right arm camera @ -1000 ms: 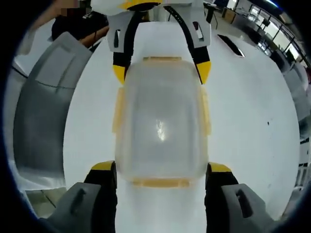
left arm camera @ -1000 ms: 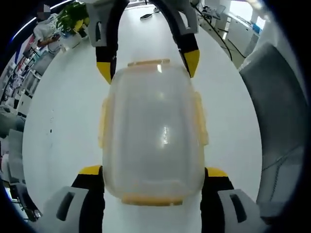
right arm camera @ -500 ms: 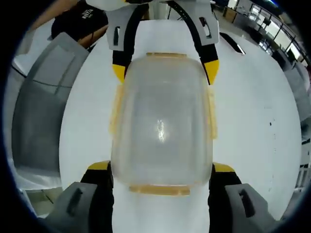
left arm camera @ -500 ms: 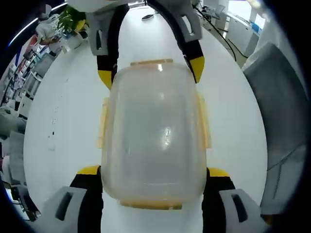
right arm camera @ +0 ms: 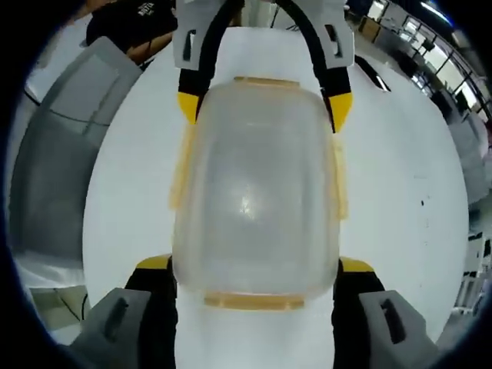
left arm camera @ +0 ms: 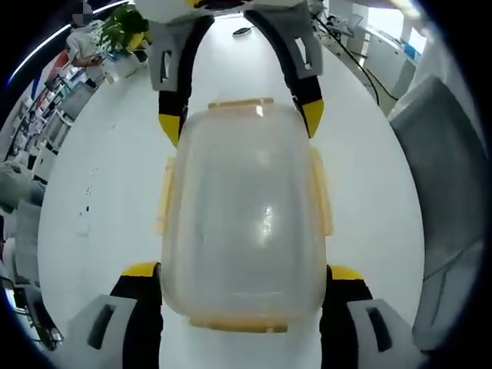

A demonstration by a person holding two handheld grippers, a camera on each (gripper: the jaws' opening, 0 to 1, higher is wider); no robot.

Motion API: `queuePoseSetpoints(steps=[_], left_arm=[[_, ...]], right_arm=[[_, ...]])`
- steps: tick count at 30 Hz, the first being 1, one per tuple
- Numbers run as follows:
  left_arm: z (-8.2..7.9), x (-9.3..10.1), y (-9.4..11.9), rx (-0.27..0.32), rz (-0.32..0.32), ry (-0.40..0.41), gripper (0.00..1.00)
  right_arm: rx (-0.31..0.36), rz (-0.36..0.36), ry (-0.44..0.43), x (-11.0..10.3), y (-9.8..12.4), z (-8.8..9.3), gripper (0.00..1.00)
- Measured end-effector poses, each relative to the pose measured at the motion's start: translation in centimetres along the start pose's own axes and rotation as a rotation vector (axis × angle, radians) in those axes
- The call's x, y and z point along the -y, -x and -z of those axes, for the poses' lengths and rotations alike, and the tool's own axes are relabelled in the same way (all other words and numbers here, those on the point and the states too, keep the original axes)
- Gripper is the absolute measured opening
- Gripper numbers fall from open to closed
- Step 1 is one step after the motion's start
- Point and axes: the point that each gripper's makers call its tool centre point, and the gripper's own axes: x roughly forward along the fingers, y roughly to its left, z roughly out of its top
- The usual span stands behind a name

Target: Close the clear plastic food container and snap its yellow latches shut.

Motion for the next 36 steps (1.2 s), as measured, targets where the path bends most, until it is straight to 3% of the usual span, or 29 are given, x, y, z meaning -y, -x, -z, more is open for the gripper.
queuePoseSetpoints(steps=[8,12,14,16,19,23,26,29,36], left_arm=[[-0.5,0.1,0.0,0.064,-0.035,0.054,0.84],[-0.1,0.3,0.1,0.052,-0.048,0.047,0.89],[-0.2,0.2,0.3,0.070,-0.071,0.037,0.91],[-0.7,0.2,0.8,0.109,-0.087,0.076,0.99],[-0.6,0.5,1.5,0.109,-0.095,0.092,0.99],[-0.2,1.3,2.4,0.099,-0.106,0.088,0.99],[0.2,2.1,3.3,0.094,-0.109,0.081,0.99],[0.5,3.1,4.1,0.104,-0.101,0.086,0.99],[1.2,4.9,6.3,0.170,-0.154,0.145,0.99]], right_arm=[[-0.001,0.016,-0.022,-0.1,0.1,0.2,0.82],[-0.001,0.021,-0.061,-0.4,0.5,0.5,0.80],[-0.004,0.027,-0.073,-0.5,0.8,0.8,0.79],[-0.003,0.029,-0.089,-0.9,1.1,1.0,0.80],[0.020,0.037,-0.123,-1.4,1.7,0.8,0.81],[0.051,0.079,-0.157,-1.5,2.5,0.7,0.85],[0.054,0.083,-0.172,-2.3,2.9,1.1,0.95],[0.057,0.092,-0.203,-3.1,3.7,1.4,0.93],[0.154,0.151,-0.318,-5.2,5.9,0.6,0.99]])
